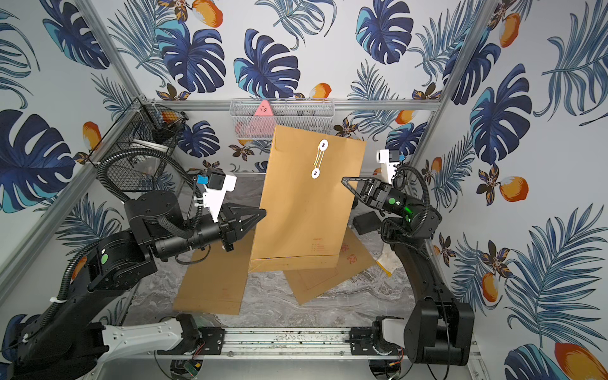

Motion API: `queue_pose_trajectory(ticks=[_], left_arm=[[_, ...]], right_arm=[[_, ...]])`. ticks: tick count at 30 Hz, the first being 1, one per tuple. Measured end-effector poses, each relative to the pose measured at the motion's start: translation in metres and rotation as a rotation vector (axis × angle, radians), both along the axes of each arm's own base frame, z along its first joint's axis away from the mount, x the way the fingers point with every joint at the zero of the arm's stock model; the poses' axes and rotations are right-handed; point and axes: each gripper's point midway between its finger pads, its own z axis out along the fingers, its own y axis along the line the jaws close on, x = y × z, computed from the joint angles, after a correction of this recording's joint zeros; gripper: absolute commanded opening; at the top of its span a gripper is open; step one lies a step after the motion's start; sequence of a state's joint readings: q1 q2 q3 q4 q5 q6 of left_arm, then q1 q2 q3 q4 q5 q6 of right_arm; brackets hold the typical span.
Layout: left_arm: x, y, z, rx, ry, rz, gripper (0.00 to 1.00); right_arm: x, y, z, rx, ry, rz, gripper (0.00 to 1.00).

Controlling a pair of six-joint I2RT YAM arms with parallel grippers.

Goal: Open the file bag
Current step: Pick up the file bag from the file bag.

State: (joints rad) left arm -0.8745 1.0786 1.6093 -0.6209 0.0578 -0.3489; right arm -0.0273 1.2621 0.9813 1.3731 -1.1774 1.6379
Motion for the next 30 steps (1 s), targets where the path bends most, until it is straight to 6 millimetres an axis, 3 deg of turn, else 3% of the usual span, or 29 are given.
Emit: queue_pose_trajectory(ticks=[3, 8, 10, 13, 21, 30], left_arm=[[0.015, 0.004, -0.01, 0.032, 0.025, 0.081, 0.59], [0.056, 0.008, -0.039, 0.106, 0.095, 0.175, 0.82], [0.07, 0.01, -0.05, 0.114, 0.127, 0.176, 0.87], [0.084, 0.009, -0.055, 0.094, 0.154, 0.147, 0.88], [0.115, 0.02, -0.051, -0.102, 0.167, 0.033, 0.89], [0.106, 0.02, -0.036, -0.189, 0.117, -0.093, 0.83]], right_arm=[[-0.003, 0.001, -0.003, -0.029, -0.007, -0.013, 0.0], [-0.01, 0.002, -0.003, -0.108, -0.041, -0.092, 0.0], [-0.013, 0.004, 0.002, -0.155, -0.061, -0.148, 0.0], [-0.023, 0.007, 0.01, -0.242, -0.131, -0.227, 0.0], [-0.033, 0.007, -0.018, -0.356, -0.088, -0.254, 0.0], [-0.061, 0.017, 0.003, -0.309, -0.155, -0.171, 0.0]])
